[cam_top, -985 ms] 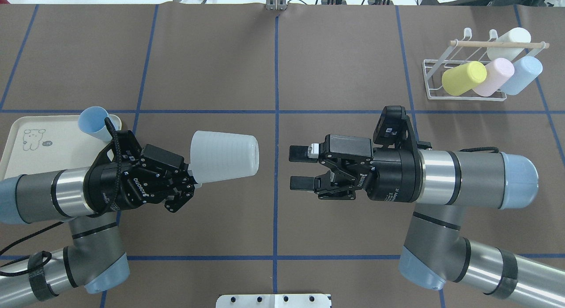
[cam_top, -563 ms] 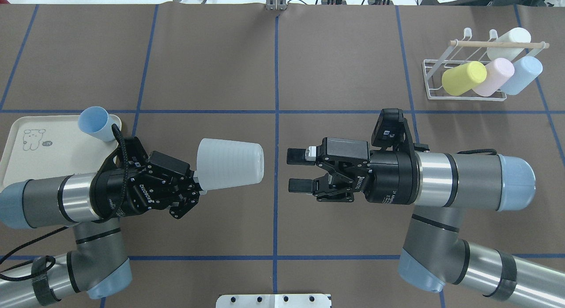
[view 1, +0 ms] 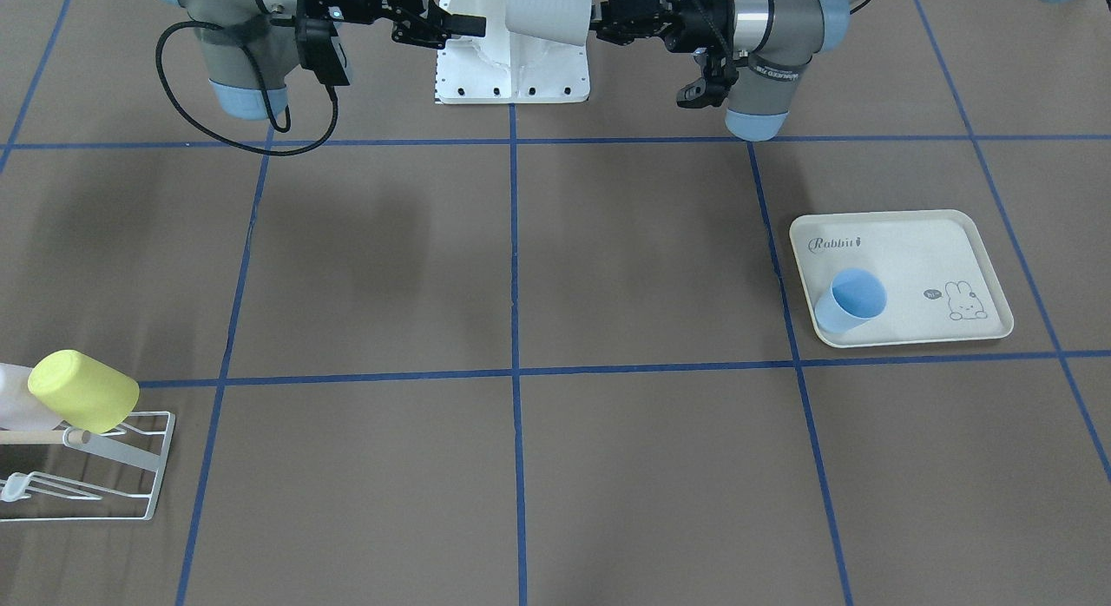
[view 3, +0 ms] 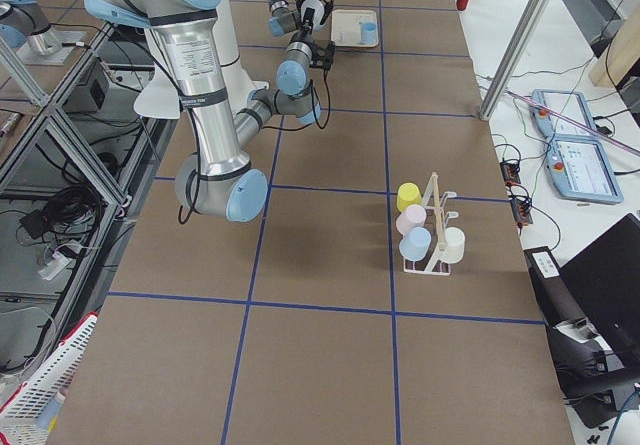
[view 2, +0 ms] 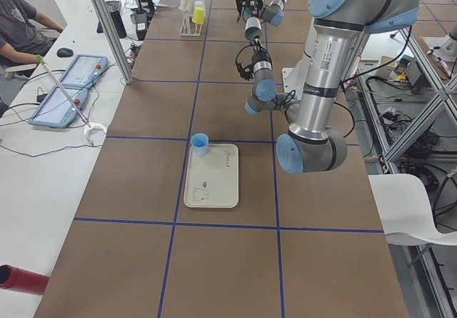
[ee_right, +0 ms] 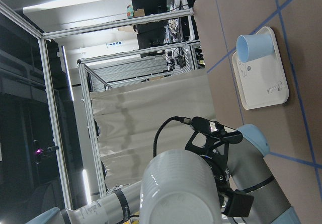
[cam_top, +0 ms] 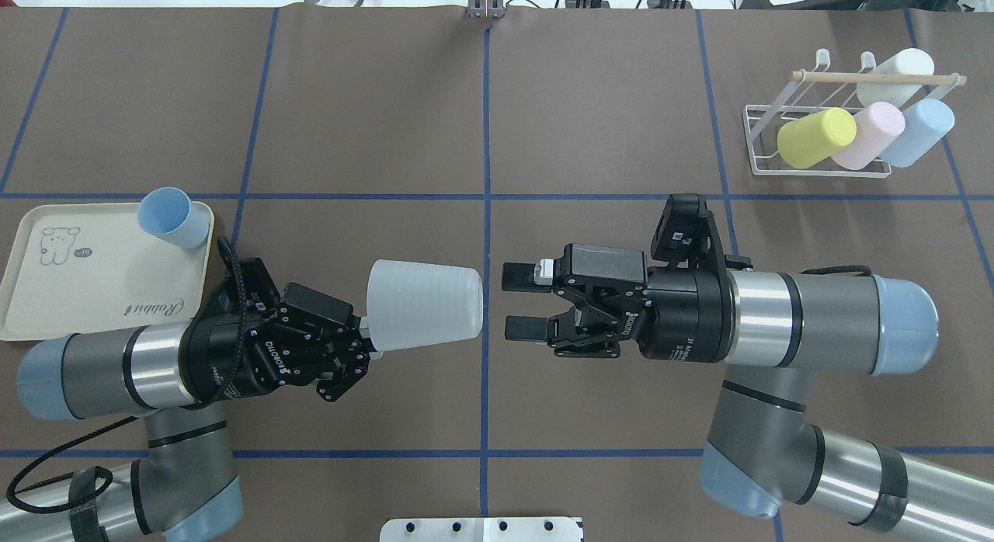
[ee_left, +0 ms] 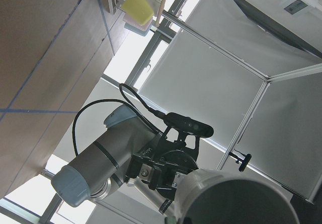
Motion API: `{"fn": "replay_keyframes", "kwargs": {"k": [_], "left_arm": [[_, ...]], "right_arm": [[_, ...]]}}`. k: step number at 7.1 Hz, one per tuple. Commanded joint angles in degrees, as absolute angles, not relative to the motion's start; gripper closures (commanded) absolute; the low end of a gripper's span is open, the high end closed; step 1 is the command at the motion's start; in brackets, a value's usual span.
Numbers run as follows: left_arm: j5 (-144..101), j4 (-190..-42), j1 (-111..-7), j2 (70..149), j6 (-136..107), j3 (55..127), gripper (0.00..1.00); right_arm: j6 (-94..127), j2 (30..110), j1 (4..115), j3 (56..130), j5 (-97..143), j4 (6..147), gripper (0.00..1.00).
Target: Transfer IKEA cup to right arm and place on rack
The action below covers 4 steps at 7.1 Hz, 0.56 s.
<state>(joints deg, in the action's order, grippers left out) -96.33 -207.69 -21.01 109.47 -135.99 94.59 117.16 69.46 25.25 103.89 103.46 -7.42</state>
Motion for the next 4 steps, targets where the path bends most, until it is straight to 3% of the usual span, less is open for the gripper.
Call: {"fn": "replay_keyframes", "kwargs": {"k": [1, 4], "left_arm": [[-95.8, -207.6, -20.7, 110.1, -136.0, 94.2, 1.00], [-93.9, -207.7, -19.0, 111.7, -135.9, 93.2, 1.00]], "right_arm": [[117.2, 69.4, 25.0, 103.9, 103.4, -7.4, 0.01], [117.2, 67.3, 24.5, 101.9, 102.9, -7.5, 0.01]]}}
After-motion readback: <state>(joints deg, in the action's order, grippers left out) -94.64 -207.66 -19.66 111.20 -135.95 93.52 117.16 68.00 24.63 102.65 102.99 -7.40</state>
